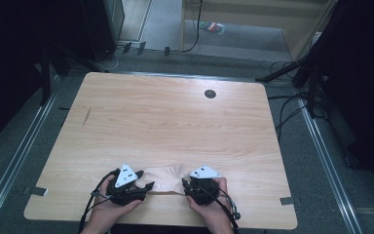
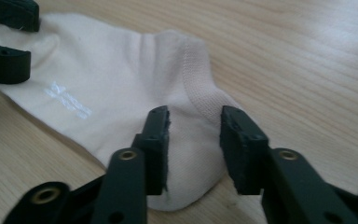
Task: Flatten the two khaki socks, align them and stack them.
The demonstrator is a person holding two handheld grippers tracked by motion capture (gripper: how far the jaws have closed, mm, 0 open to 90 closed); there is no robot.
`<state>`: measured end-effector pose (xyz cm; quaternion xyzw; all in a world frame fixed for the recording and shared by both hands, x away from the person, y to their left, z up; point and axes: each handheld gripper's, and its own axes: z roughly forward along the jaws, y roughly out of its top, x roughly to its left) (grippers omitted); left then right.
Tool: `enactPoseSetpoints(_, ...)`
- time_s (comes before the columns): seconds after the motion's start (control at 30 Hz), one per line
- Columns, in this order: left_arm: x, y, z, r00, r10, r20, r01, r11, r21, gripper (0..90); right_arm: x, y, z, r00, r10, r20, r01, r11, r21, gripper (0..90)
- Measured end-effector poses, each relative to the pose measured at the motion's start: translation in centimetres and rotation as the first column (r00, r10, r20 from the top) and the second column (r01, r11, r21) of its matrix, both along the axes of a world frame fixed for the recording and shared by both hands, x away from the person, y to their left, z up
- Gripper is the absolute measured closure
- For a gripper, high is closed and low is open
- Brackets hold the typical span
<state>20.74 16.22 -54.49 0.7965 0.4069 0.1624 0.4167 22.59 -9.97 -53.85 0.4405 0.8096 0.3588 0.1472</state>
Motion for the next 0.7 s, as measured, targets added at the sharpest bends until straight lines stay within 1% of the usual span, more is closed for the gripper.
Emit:
enactPoseSetpoints(0.03,-0.1,0.4,0.4,0.9999,0.008,0.012,-0.008,0.9994,-0.033,40.8,0.0,-0.2,0.2,1.0000,-0.007,0.003,0.007,1.000,0.019,60.5)
enactPoseSetpoints(0.07,-0.1,0.7,0.7,0.9998,0.010,0.017,-0.009,0.9986,-0.052,40.8,-0.1,-0.5,0.6,0.9999,-0.010,0.004,0.009,0.998,0.059,61.2)
enactPoseSetpoints(0.1,-0.2,1.2,1.0,0.9996,0.017,0.024,-0.015,0.9969,-0.077,41.1,-0.2,-0.7,0.8,0.9999,-0.008,0.010,0.007,0.997,0.079,61.7)
enactPoseSetpoints(0.13,-0.2,1.6,1.2,0.9994,0.017,0.029,-0.015,0.9955,-0.093,42.5,-0.3,-0.8,1.1,0.9999,-0.005,0.014,0.004,0.995,0.101,62.9)
enactPoseSetpoints(0.17,-0.3,2.0,1.4,0.9996,0.016,0.024,-0.013,0.9945,-0.104,44.3,-0.4,-0.9,1.2,0.9998,-0.001,0.020,-0.001,0.994,0.109,64.3)
enactPoseSetpoints(0.2,-0.3,2.2,1.4,0.9999,0.008,0.015,-0.006,0.9947,-0.103,46.0,-0.5,-0.9,1.2,0.9998,0.000,0.019,-0.003,0.994,0.111,65.6)
enactPoseSetpoints(0.23,-0.4,2.3,1.3,0.9999,-0.005,0.009,0.005,0.9956,-0.093,47.6,-0.5,-0.9,1.2,0.9999,0.005,0.012,-0.007,0.994,0.113,67.1)
enactPoseSetpoints(0.27,-0.6,2.2,1.1,1.0000,-0.007,0.005,0.007,0.9977,-0.067,49.0,-0.5,-0.8,1.1,0.9999,0.016,0.004,-0.017,0.994,0.111,68.5)
enactPoseSetpoints(0.33,-0.8,2.0,0.6,1.0000,-0.003,0.001,0.003,0.9998,-0.017,48.9,-0.5,-0.6,0.8,0.9997,0.025,-0.006,-0.025,0.995,0.097,69.2)
enactPoseSetpoints(0.37,-0.8,1.9,0.4,1.0000,0.004,-0.005,-0.004,1.0000,0.005,47.4,-0.4,-0.4,0.6,0.9994,0.033,-0.008,-0.032,0.995,0.091,69.2)
enactPoseSetpoints(0.43,-0.8,1.5,0.1,0.9998,0.018,0.000,-0.018,0.9986,0.051,44.1,-0.4,0.0,0.3,0.9993,0.036,-0.008,-0.036,0.997,0.065,69.2)
enactPoseSetpoints(0.5,-0.7,1.2,-0.2,0.9997,0.023,0.005,-0.023,0.9964,0.081,41.9,-0.3,0.1,0.0,0.9993,0.035,-0.011,-0.035,0.998,0.045,69.2)
enactPoseSetpoints(0.57,-0.7,1.0,-0.4,0.9997,0.024,0.006,-0.024,0.9948,0.099,40.6,-0.1,0.1,-0.2,0.9994,0.030,-0.014,-0.030,0.999,0.034,69.9)
enactPoseSetpoints(0.6,-0.6,1.0,-0.5,0.9997,0.024,0.004,-0.025,0.9947,0.100,40.4,-0.1,0.1,-0.2,0.9995,0.026,-0.016,-0.026,0.999,0.036,70.4)
enactPoseSetpoints(0.7,0.0,1.1,-0.7,0.9988,0.049,0.001,-0.049,0.9955,0.081,40.2,0.1,-0.1,-0.3,0.9998,0.010,-0.015,-0.010,0.999,0.030,73.3)
